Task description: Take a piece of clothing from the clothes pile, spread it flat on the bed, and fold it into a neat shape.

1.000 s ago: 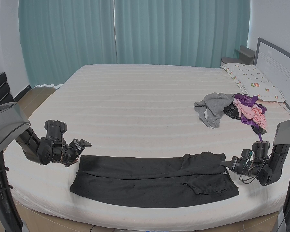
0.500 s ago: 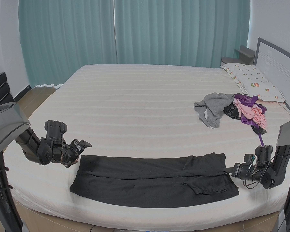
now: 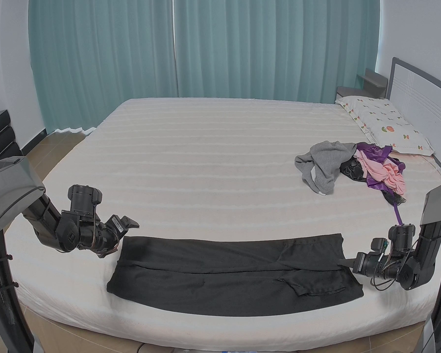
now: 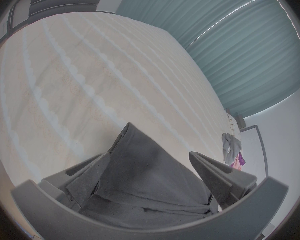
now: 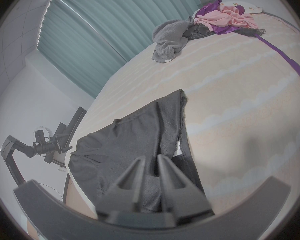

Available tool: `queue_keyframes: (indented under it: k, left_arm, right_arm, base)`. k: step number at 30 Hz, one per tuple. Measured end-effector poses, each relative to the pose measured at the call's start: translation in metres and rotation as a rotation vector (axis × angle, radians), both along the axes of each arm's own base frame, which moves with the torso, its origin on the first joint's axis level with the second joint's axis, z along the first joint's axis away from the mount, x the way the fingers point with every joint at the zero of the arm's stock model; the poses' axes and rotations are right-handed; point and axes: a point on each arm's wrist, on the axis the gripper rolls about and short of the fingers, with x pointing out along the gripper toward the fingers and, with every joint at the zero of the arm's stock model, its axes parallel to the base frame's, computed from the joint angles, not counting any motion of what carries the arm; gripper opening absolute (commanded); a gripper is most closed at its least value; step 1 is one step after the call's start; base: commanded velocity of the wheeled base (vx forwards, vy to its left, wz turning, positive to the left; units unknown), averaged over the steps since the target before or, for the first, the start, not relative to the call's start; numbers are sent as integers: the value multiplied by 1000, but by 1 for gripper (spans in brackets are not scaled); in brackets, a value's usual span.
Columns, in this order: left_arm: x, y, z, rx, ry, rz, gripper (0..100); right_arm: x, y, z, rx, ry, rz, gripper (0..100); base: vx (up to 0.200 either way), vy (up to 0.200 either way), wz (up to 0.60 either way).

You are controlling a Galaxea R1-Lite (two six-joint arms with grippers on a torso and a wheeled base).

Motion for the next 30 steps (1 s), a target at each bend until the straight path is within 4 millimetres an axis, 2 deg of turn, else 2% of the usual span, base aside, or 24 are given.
queue_keyframes:
  k: [6, 14, 24, 25, 30]
  left_arm:
    - [-6, -1, -4, 33, 66, -38, 100]
    - [-11, -1, -8, 74, 106, -81, 100]
    - [-12, -1, -13, 103, 115, -101, 100]
    - [-11, -1, -14, 103, 115, -100, 0]
    - [-9, -3, -20, 107, 125, -105, 0]
  right_arm:
    - [0, 0, 5, 6, -7, -14, 100]
    - [-8, 5, 21, -8, -9, -73, 100]
    - [-11, 12, 21, -24, 3, -66, 100]
    - [-11, 12, 21, -27, 3, -68, 100]
    - [-11, 14, 20, -38, 6, -73, 100]
  base:
    - [0, 0, 0]
    - [0, 0, 0]
    - [0, 0, 0]
    - [0, 0, 0]
    - [0, 0, 0]
